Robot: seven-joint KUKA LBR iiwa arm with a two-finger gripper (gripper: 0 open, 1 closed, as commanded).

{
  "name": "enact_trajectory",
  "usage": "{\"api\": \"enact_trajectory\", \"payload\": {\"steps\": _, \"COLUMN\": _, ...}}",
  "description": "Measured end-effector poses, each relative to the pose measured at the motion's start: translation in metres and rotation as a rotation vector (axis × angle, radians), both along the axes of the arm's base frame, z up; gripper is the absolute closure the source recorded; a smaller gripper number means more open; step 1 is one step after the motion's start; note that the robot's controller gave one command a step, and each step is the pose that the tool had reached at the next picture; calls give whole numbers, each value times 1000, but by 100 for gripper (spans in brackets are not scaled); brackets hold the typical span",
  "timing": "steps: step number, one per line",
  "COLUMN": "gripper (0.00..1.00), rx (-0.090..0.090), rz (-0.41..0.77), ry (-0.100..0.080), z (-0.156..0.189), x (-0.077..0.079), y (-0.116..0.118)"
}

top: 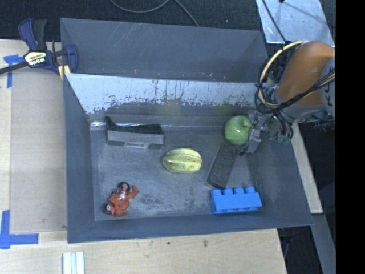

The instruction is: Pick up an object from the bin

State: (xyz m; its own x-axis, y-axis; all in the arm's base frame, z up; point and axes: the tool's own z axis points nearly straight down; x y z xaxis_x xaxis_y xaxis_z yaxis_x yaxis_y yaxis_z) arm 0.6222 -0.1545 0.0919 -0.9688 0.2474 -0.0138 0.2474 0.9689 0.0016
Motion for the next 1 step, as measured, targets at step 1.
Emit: {"api": "enact_trajectory", "payload": {"steps": 1, "gripper": 100, "rx": -3, "rz": 1, "ry": -10, "z": 18, "x": 3, "y": -1}}
